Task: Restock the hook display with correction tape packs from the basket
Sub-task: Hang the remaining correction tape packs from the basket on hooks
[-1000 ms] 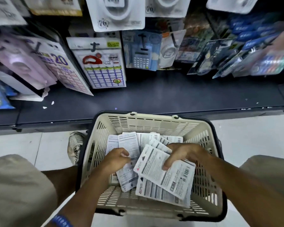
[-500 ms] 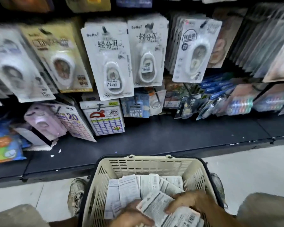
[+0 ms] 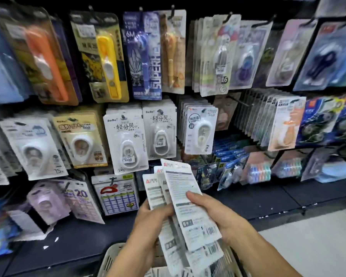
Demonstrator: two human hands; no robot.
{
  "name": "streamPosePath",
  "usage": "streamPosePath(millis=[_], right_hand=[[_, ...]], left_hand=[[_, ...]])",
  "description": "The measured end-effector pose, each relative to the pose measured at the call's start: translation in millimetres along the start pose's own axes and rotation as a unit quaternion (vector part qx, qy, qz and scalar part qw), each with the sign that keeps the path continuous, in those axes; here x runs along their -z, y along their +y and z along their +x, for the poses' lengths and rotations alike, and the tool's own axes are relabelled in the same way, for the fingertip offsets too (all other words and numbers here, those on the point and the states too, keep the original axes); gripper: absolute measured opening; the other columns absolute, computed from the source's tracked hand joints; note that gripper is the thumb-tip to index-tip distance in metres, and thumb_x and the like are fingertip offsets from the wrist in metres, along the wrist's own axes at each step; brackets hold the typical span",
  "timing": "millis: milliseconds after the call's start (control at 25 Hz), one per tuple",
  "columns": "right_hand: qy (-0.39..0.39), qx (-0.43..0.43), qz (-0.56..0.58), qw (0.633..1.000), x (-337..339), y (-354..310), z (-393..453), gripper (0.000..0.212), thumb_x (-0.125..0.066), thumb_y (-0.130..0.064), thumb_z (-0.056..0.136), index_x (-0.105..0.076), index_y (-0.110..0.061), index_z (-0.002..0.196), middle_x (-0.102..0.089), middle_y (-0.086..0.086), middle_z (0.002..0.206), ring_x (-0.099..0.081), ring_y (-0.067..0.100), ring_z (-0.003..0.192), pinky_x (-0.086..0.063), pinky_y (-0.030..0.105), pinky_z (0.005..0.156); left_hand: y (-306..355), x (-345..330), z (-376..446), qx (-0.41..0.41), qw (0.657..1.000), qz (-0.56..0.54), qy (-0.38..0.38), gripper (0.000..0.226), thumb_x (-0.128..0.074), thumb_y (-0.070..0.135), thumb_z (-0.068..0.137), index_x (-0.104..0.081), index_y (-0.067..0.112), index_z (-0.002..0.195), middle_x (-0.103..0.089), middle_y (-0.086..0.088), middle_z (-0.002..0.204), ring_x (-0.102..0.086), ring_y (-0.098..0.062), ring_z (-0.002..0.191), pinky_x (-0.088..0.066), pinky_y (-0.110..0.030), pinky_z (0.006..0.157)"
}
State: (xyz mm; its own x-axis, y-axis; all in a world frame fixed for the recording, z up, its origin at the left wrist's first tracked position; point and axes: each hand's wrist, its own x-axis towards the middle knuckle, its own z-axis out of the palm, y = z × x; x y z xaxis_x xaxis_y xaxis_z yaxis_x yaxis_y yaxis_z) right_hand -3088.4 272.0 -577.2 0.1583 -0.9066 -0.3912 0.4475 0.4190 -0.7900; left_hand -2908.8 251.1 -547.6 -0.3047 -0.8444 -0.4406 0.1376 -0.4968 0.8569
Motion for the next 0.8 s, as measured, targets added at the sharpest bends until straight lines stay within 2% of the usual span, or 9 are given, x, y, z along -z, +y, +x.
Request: streamPosePath(millis=[80,240,360,440,520,560,640,720,800], right_hand=[[0.04,0.02,-0.057,0.997,-6,-37,-15,0.046,-0.09,-0.03,0.072,-0.078,-0.004,0.109,-0.074,0.024,0.109,-0.077,0.033,0.085,-0.063,0.039,0.065],[0.113,0.108,-0.091,0.983,-11,-96,-45,0.038,-0.087,-0.037,0.065,-0.082,-0.012,0.094,-0.076,0.021,0.106,-0.078,0.03,0.081,-0.063,0.037,0.062],[0.168,0.16,-0.064,0.971,-3,-119,-60,0.037,-0.084,-0.031,0.071,-0.08,-0.008,0.1,-0.076,0.021,0.106,-0.077,0.033,0.082,-0.063,0.04,0.058],[0.221,0.196,-0.052,0.954,5,-122,-65,0.032,-0.078,-0.026,0.083,-0.075,-0.007,0.109,-0.078,0.019,0.1,-0.077,0.034,0.077,-0.061,0.041,0.052],[0.247,0.195,-0.054,0.948,3,-120,-62,0.022,-0.07,-0.02,0.091,-0.072,-0.008,0.11,-0.079,0.017,0.094,-0.077,0.032,0.068,-0.059,0.038,0.046],[0.243,0.181,-0.037,0.952,-2,-117,-58,0.021,-0.068,-0.019,0.091,-0.072,-0.007,0.108,-0.079,0.017,0.093,-0.076,0.03,0.064,-0.058,0.035,0.045],[0.215,0.158,0.015,0.964,-16,-109,-49,0.022,-0.067,-0.016,0.09,-0.071,-0.003,0.108,-0.078,0.02,0.094,-0.074,0.028,0.059,-0.055,0.031,0.043],[0.208,0.156,0.033,0.965,-28,-103,-43,0.023,-0.067,-0.014,0.091,-0.069,-0.003,0.111,-0.077,0.02,0.093,-0.072,0.025,0.056,-0.052,0.029,0.04],[0.224,0.177,0.014,0.958,-33,-107,-45,0.023,-0.068,-0.012,0.092,-0.068,-0.009,0.114,-0.078,0.016,0.095,-0.074,0.024,0.061,-0.055,0.03,0.043]], left_hand=[[27,-5,-2,0.012,0.998,0.003,-0.064,0.037,-0.076,0.005,0.074,-0.075,0.012,0.11,-0.079,-0.014,0.101,-0.076,-0.036,0.092,-0.058,-0.051,0.089],[74,-13,-5,0.013,0.985,0.028,-0.171,0.038,-0.08,0.009,0.053,-0.082,0.008,0.091,-0.077,-0.021,0.101,-0.077,-0.038,0.087,-0.063,-0.041,0.07],[86,-13,3,-0.023,0.982,0.03,-0.186,0.034,-0.076,-0.006,0.063,-0.079,0.006,0.095,-0.077,-0.021,0.103,-0.076,-0.04,0.091,-0.064,-0.045,0.071],[82,-11,9,-0.037,0.983,0.0,-0.18,0.036,-0.07,-0.013,0.068,-0.075,0.002,0.1,-0.077,-0.022,0.1,-0.076,-0.041,0.088,-0.064,-0.046,0.065],[77,-13,20,-0.008,0.983,-0.014,-0.182,0.036,-0.066,-0.014,0.068,-0.073,-0.004,0.102,-0.078,-0.023,0.086,-0.077,-0.037,0.074,-0.063,-0.038,0.055],[71,-9,20,-0.009,0.978,0.002,-0.21,0.036,-0.062,-0.015,0.075,-0.071,-0.006,0.108,-0.076,-0.02,0.072,-0.076,-0.028,0.063,-0.06,-0.03,0.05],[67,-16,18,0.013,0.969,0.017,-0.247,0.036,-0.063,-0.01,0.085,-0.069,-0.005,0.121,-0.073,-0.015,0.058,-0.073,-0.014,0.053,-0.057,-0.023,0.051],[71,-26,18,0.025,0.975,-0.023,-0.219,0.044,-0.083,-0.004,0.059,-0.08,0.002,0.102,-0.077,-0.022,0.08,-0.077,-0.028,0.067,-0.06,-0.032,0.055],[74,-25,11,0.0,0.976,-0.066,-0.207,0.047,-0.085,-0.004,0.051,-0.08,0.005,0.096,-0.077,-0.025,0.096,-0.076,-0.04,0.076,-0.062,-0.039,0.055]])
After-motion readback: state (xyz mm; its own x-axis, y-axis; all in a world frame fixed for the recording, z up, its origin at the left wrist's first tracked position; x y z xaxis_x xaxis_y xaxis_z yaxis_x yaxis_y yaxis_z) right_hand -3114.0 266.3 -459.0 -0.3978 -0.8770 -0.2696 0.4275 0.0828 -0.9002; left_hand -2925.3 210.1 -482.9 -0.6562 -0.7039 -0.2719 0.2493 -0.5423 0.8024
